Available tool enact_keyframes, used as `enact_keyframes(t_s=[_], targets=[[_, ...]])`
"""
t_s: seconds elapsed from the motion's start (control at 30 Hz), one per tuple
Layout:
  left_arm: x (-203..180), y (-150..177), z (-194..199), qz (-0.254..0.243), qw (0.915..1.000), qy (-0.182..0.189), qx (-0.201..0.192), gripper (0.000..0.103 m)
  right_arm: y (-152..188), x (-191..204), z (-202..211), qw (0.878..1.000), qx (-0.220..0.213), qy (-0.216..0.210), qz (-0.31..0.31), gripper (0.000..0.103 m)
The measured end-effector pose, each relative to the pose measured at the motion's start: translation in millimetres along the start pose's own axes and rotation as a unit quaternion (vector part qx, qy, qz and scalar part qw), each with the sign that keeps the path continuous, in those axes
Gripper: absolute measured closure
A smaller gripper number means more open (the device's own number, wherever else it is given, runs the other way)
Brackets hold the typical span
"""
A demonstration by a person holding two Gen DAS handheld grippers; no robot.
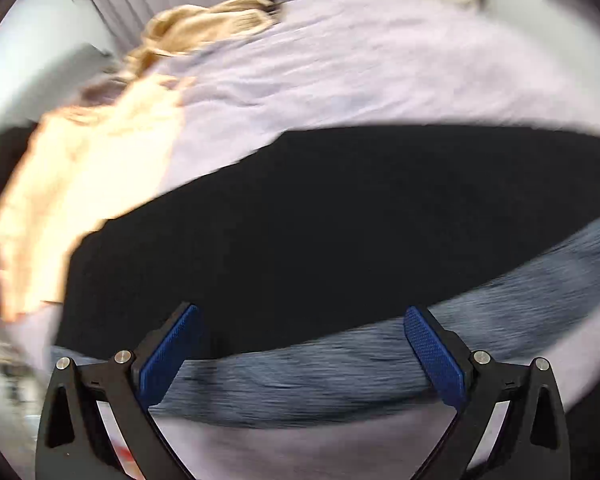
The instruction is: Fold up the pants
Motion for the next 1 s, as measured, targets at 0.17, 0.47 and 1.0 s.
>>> enact_keyframes(t_s=[0.17,0.47,1.0], targets=[[55.8,36.9,-6.4,0.071,0.9962,0.031,0.041,0.000,-7.9,-3.7,24.1,0.997,-0.033,0.069,0.023,0.006],[56.5,19.9,12.0,0.120,0.9898,0.076,0.004,0.000,4.0,102.0,89.3,0.981,-0.098,-0.088,0.140,0.002],[25.5,20.9,-2.1,0.067,0.9972,0.033,0.009,0.000,70.7,172.1,31.1,0.956,0.034,-0.136,0.257,0.001]])
Point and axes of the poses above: each gripper's, at about its wrist camera, not at the fingertips, and z roughly against the way its jaws point, x to its left, y to its underside, the point moved 1 cm from there along -z, roughly the way its jaws point, and after that the axes turned 1 degree about -x, right-handed, at the moved point
